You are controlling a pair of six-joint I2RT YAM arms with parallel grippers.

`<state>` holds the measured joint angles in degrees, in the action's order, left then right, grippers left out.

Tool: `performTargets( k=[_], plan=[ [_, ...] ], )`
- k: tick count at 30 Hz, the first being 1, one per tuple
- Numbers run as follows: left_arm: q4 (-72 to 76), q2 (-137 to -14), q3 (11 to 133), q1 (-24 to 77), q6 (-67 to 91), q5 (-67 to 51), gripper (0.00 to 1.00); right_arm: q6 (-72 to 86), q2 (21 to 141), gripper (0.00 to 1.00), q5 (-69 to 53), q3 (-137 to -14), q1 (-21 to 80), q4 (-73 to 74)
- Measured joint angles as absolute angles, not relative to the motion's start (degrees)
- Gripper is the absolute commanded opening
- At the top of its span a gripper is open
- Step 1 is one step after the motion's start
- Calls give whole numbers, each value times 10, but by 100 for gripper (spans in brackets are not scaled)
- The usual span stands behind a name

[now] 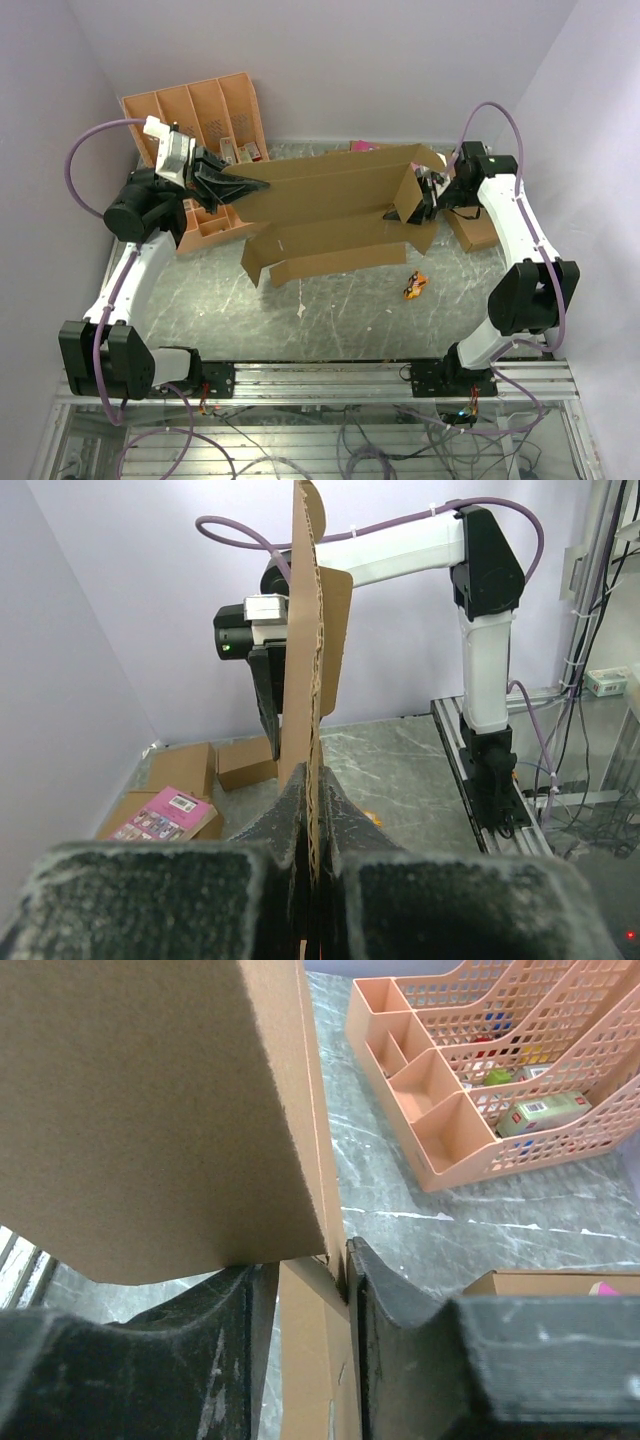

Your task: Fold the paper box

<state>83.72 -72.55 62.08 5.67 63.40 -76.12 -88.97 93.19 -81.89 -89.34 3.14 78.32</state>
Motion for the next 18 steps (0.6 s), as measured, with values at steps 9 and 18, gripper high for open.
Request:
performTargets(
  k=[9, 18],
  plan=[
    [839, -724, 620, 55, 636, -761, 7, -891, 938, 1, -819, -893, 37, 783],
    [842, -725, 620, 54, 647, -761, 7, -890, 940, 0, -817, -893, 39, 783]
  ],
)
